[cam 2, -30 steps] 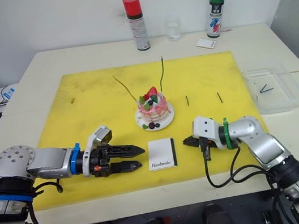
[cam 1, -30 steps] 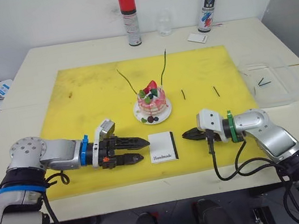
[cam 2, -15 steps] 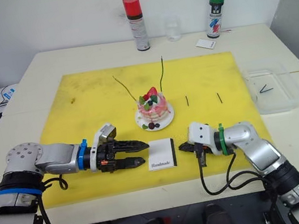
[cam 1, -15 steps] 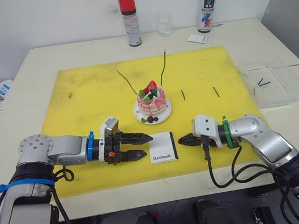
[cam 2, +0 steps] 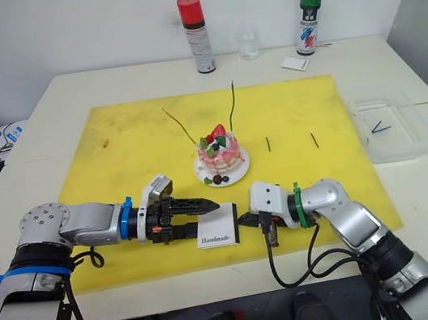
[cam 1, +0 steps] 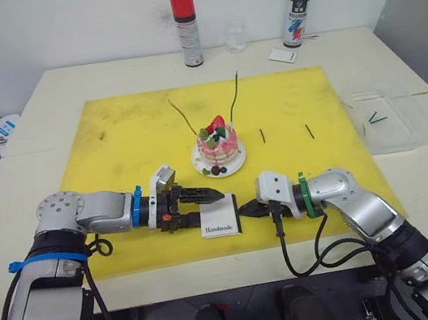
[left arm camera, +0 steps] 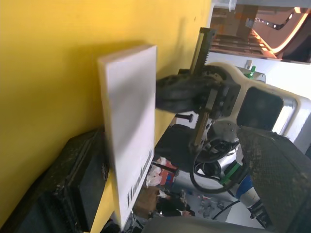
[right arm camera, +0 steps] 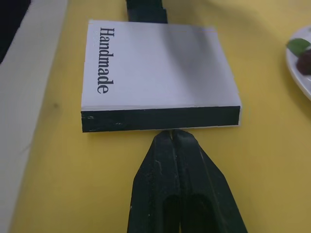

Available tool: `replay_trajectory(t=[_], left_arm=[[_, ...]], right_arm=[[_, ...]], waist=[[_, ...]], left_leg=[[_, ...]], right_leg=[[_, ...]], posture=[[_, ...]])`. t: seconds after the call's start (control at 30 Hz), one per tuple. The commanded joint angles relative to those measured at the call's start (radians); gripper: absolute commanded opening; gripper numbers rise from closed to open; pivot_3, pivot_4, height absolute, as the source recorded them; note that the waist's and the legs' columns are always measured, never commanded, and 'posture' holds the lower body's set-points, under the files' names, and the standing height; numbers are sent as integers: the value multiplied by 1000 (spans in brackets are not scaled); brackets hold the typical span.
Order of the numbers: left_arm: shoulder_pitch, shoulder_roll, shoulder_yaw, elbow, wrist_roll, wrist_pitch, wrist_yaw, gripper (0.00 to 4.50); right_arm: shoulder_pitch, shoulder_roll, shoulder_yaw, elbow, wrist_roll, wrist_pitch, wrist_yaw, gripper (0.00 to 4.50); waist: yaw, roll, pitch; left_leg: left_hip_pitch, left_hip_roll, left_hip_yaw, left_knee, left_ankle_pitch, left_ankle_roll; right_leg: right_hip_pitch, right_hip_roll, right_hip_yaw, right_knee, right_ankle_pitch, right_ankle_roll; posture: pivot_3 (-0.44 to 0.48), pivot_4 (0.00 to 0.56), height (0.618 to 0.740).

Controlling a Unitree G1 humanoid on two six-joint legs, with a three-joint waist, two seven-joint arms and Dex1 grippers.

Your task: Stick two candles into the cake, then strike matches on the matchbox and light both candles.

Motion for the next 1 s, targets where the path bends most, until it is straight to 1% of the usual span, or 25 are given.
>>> replay_trajectory(t=[0.03, 0.53, 0.83, 1.0], left_arm=[[10, -19, 9, -25, -8, -7, 8, 4500], [39, -21, 19, -79, -8, -14, 7, 4500], [45, -19, 17, -99, -8, -17, 4, 4500], [43, -18, 13, -113, -8, -17, -1, 4500]], right_arm=[[-4, -1, 14, -18, 5, 7, 14, 40], [-6, -34, 5, -22, 15, 12, 39, 40], [-32, 28, 23, -5, 10, 19, 6, 40], [-37, 23, 8, 3, 10, 27, 9, 40]], waist=[[1, 0, 0], [4, 0, 0], [2, 0, 0], [4, 0, 0]], left_leg=[[0, 0, 0, 0, 0, 0], [0, 0, 0, 0, 0, 0], [0, 0, 0, 0, 0, 0], [0, -1, 0, 0, 0, 0]], right_leg=[[0, 0, 0, 0, 0, 0], [1, 0, 0, 0, 0, 0], [1, 0, 0, 0, 0, 0], [1, -1, 0, -1, 0, 0]], posture=[[0, 150, 740], [0, 150, 740], [0, 150, 740], [0, 150, 740]])
